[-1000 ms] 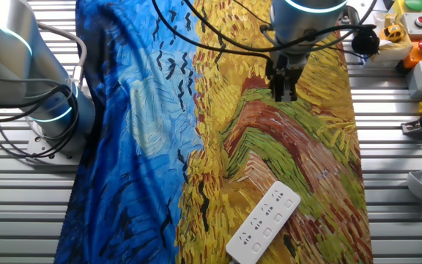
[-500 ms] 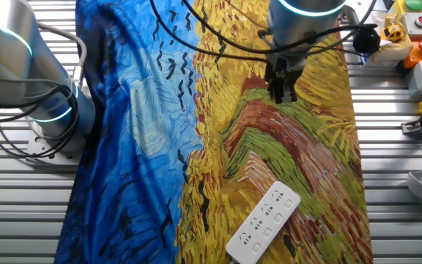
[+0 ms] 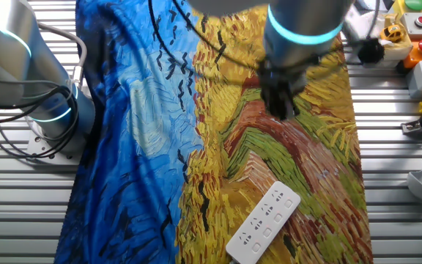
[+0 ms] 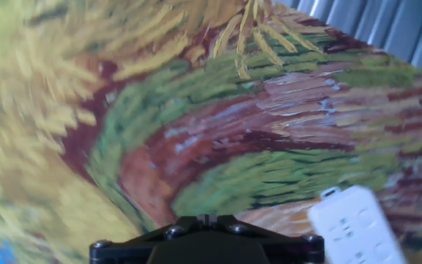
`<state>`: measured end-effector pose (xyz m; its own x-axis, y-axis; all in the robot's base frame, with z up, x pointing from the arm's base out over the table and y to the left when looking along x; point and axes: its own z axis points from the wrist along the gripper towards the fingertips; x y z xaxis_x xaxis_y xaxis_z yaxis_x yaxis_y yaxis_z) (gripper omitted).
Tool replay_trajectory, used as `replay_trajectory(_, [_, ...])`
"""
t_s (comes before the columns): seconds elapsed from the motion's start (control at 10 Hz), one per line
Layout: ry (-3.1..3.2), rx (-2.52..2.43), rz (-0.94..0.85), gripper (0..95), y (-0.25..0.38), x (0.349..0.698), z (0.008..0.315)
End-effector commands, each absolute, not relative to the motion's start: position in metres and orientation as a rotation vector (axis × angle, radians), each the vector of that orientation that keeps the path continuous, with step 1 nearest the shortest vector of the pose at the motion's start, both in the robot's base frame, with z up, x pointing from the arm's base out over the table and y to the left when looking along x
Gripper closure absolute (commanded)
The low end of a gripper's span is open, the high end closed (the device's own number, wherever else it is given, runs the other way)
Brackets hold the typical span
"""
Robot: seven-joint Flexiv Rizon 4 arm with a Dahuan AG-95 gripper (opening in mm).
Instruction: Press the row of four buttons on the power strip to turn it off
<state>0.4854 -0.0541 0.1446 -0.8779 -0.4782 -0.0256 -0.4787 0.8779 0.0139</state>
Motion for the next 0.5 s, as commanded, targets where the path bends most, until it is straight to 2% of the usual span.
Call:
replay_trajectory(0.1, [2.933,-1.057,0.034,95.0,-0.105,0.475,0.123])
replay_trajectory(0.5, [2.883,-1.188,0.031,95.0,-0.129,0.467,0.118])
